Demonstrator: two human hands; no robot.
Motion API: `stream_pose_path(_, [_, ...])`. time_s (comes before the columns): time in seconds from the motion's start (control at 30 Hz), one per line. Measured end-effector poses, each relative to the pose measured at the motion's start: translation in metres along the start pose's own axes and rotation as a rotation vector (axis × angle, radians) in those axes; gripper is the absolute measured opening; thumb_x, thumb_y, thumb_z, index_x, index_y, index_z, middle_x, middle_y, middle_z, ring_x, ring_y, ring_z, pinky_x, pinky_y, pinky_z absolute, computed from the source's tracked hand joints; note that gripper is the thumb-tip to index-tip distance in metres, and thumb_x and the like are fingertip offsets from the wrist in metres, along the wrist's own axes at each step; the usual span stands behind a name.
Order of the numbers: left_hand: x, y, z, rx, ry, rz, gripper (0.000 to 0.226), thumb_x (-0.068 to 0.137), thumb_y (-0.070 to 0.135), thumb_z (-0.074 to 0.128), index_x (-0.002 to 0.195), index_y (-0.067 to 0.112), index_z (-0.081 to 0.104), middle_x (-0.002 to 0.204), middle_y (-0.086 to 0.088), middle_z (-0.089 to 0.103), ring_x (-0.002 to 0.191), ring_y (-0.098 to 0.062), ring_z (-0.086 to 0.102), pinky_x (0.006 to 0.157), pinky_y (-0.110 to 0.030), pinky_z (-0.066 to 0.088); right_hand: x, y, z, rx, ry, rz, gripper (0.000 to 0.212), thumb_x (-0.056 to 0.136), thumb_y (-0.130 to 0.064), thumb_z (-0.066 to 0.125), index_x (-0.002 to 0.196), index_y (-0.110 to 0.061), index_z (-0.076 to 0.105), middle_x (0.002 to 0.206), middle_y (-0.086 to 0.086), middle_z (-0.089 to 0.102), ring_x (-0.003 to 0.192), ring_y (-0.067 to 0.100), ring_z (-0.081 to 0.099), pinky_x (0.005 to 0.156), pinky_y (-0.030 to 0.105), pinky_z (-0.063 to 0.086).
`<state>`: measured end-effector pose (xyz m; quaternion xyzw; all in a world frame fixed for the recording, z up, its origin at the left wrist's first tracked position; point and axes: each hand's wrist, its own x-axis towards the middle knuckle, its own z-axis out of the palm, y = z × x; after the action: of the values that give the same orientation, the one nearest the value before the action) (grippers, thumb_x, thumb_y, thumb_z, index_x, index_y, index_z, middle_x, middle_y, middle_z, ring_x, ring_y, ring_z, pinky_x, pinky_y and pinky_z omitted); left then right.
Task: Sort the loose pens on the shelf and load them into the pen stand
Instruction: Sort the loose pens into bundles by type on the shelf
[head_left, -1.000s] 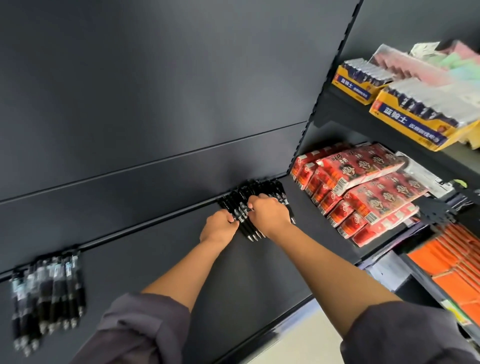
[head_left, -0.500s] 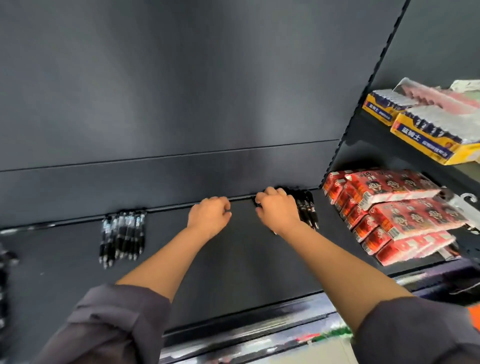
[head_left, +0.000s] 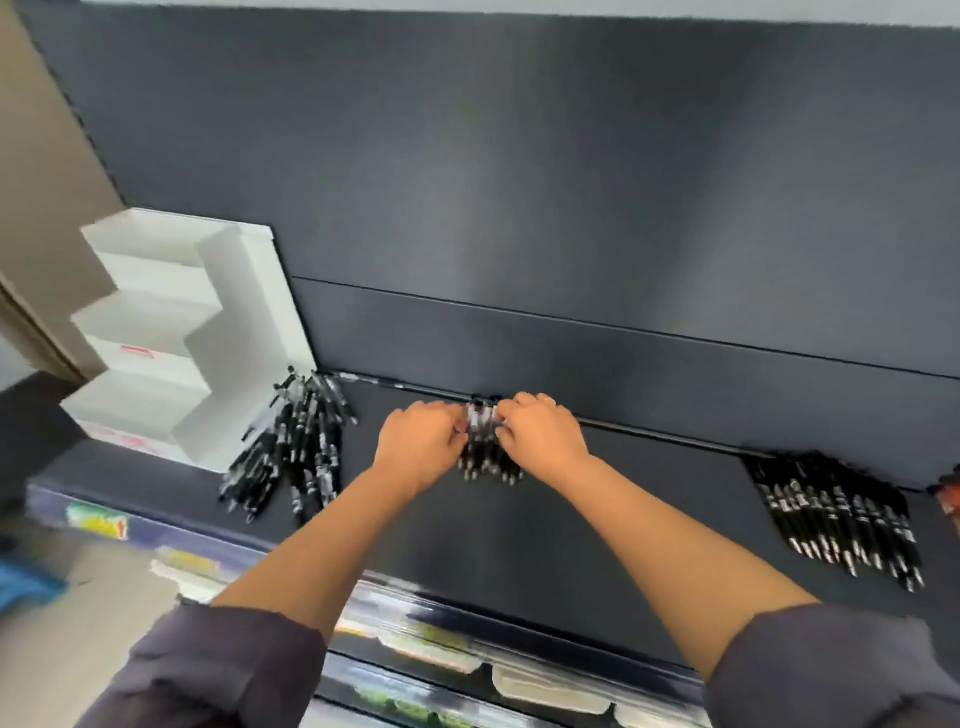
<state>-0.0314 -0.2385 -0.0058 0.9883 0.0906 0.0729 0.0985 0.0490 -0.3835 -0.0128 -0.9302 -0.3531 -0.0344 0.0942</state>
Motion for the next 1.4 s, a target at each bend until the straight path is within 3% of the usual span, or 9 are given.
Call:
stream_pose_path(0.37, [-0.011,-0.198,-0.022,0.017,-0.084,-0.107,0.021,0.091,0.026,0.044,0.101,0.025,0.061,0.106,0.004,0.065,0.103,-0.021,0.058,0.085,-0.034,0.046,0.094,-0.158,0.056,0.066,-0.170,-0.047,0.023,0.094,-0.026,0.045,0.110,-0.018,0.059,0.114,0.005,0.058,0.109,0.029,0.051,0.084,0.037,0.043])
stream_pose_path(0.53, [-0.014,-0.232,-0.013,-0.010,-0.113,-0.112,0.020,0.091,0.023,0.042,0.097,0.023,0.061,0.100,0.002,0.065,0.098,-0.022,0.057,0.079,-0.033,0.043,0.108,-0.183,0.076,0.093,-0.430,0.054,0.018,0.093,-0.019,0.046,0.097,-0.012,0.061,0.101,0.007,0.062,0.096,0.030,0.058,0.073,0.035,0.047])
stream_pose_path(0.67, [-0.015,-0.244,-0.005,-0.035,-0.149,-0.127,0.020,0.092,0.023,0.041,0.098,0.022,0.060,0.100,0.002,0.064,0.096,-0.022,0.056,0.078,-0.033,0.043,0.113,-0.197,0.093,0.119,-0.479,0.178,0.015,0.093,-0.018,0.048,0.084,-0.010,0.056,0.087,0.006,0.057,0.084,0.028,0.058,0.059,0.029,0.044])
stream_pose_path(0.77, [-0.013,-0.245,0.001,-0.036,-0.172,-0.121,0.020,0.093,0.023,0.041,0.099,0.021,0.060,0.101,0.001,0.063,0.096,-0.022,0.056,0.077,-0.033,0.043,0.116,-0.203,0.105,0.096,-0.498,0.267,0.029,0.090,-0.019,0.052,0.065,-0.016,0.038,0.070,0.000,0.044,0.072,0.025,0.051,0.053,0.026,0.037])
stream_pose_path(0.97, [-0.004,-0.234,0.014,-0.026,-0.205,-0.083,0.024,0.095,0.027,0.043,0.111,0.022,0.059,0.109,0.001,0.059,0.106,-0.022,0.052,0.083,-0.033,0.039,0.123,-0.200,0.112,0.152,-0.526,0.381,0.028,0.085,-0.023,0.056,0.066,-0.017,0.038,0.069,-0.001,0.045,0.073,0.024,0.052,0.050,0.025,0.035])
stream_pose_path(1.1, [0.004,-0.217,0.022,0.115,-0.224,-0.068,0.029,0.094,0.030,0.043,0.115,0.020,0.061,0.114,-0.002,0.056,0.109,-0.024,0.050,0.086,-0.035,0.039,0.125,-0.185,0.107,0.185,-0.521,0.417,0.027,0.084,-0.026,0.055,0.065,-0.018,0.039,0.068,-0.001,0.044,0.070,0.024,0.051,0.048,0.023,0.031])
stream_pose_path(1.4, [0.021,-0.192,0.042,0.226,-0.283,-0.254,0.044,0.090,0.051,0.045,0.114,0.017,0.061,0.125,-0.005,0.052,0.117,-0.027,0.047,0.093,-0.041,0.035,0.113,-0.159,0.106,0.268,-0.492,0.421,0.031,0.080,-0.024,0.053,0.058,-0.018,0.032,0.061,0.000,0.038,0.067,0.026,0.044,0.047,0.023,0.025])
